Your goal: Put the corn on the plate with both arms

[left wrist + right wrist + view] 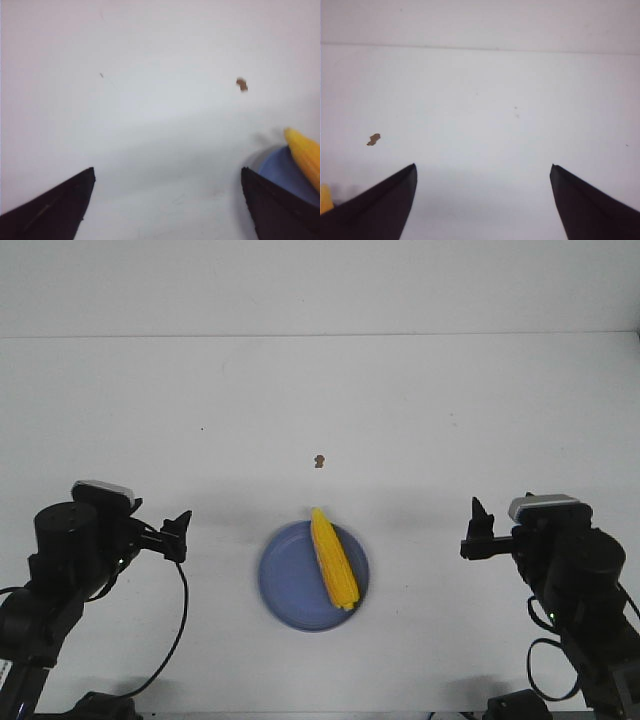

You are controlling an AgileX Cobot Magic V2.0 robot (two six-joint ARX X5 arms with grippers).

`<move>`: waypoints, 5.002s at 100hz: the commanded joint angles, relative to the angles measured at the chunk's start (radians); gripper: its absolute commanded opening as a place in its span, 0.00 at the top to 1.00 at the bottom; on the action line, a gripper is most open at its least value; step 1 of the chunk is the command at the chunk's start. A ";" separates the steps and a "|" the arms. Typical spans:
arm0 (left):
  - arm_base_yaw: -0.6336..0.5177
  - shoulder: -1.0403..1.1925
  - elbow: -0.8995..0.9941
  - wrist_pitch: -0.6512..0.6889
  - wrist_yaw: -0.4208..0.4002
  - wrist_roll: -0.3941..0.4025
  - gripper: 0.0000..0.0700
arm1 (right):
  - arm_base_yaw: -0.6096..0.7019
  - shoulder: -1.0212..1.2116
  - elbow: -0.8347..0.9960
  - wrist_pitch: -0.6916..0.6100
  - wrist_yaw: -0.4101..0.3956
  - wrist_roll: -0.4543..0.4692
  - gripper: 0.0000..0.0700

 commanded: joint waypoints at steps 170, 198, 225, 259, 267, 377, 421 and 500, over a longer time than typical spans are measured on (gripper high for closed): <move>0.026 -0.527 -0.276 0.016 -0.055 -0.064 0.98 | 0.001 -0.420 -0.312 0.073 0.049 0.006 1.00; 0.026 -0.527 -0.276 0.016 -0.055 -0.064 0.98 | 0.001 -0.420 -0.312 0.073 0.049 0.006 1.00; 0.026 -0.528 -0.276 0.016 -0.055 -0.064 0.98 | 0.001 -0.420 -0.312 0.072 0.049 0.006 1.00; 0.026 -0.569 -0.327 0.186 -0.055 -0.037 0.98 | 0.001 -0.420 -0.312 0.073 0.049 0.006 1.00; 0.027 -0.600 -0.375 0.246 -0.055 -0.037 0.98 | 0.001 -0.420 -0.312 0.073 0.049 0.006 1.00; 0.075 -0.855 -0.956 0.758 -0.055 -0.023 0.98 | 0.001 -0.420 -0.312 0.073 0.049 0.006 1.00; 0.102 -0.855 -0.962 0.764 -0.077 -0.041 0.98 | 0.001 -0.420 -0.312 0.073 0.049 0.006 1.00; 0.102 -0.855 -0.962 0.761 -0.078 -0.057 0.98 | 0.001 -0.420 -0.312 0.072 0.049 0.006 1.00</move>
